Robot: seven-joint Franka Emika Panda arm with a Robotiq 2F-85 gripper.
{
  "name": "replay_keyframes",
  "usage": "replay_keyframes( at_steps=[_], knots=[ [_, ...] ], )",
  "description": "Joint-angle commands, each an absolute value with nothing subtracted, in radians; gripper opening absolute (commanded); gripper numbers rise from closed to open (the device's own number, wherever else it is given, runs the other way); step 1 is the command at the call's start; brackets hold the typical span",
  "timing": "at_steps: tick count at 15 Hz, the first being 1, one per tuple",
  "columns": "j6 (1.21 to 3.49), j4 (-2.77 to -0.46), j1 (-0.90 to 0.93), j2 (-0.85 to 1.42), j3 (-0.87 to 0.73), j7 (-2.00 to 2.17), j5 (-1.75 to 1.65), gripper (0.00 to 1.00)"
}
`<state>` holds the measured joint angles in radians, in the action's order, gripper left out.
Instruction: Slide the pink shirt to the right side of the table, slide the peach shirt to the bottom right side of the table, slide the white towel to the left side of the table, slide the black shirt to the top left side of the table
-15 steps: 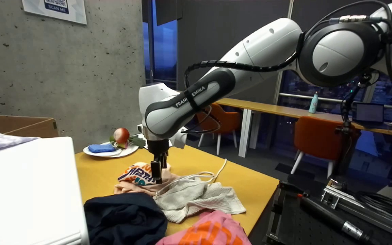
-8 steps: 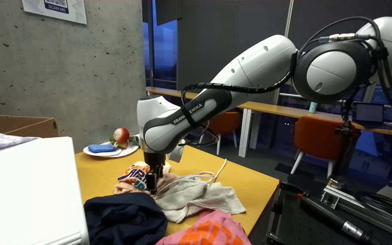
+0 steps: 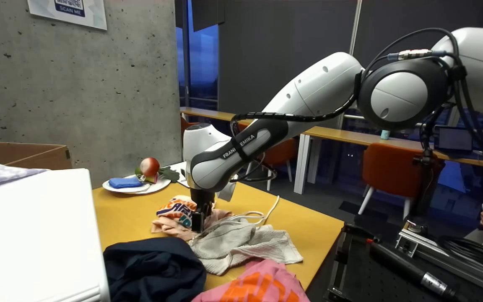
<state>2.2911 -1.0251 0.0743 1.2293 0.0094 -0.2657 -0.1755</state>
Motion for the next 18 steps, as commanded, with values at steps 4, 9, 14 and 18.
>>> replay_keyframes(
  at_steps=[4, 9, 14, 18],
  knots=[
    [2.385, -1.113, -0.015, 1.205, -0.025, -0.260, -0.179, 1.00],
    [2.444, -1.194, -0.081, 1.168, -0.075, -0.264, -0.186, 1.00],
    [2.462, -1.202, -0.108, 1.146, -0.117, -0.248, -0.200, 1.00],
    [2.451, -1.228, -0.103, 1.057, -0.139, -0.245, -0.207, 1.00]
  ],
)
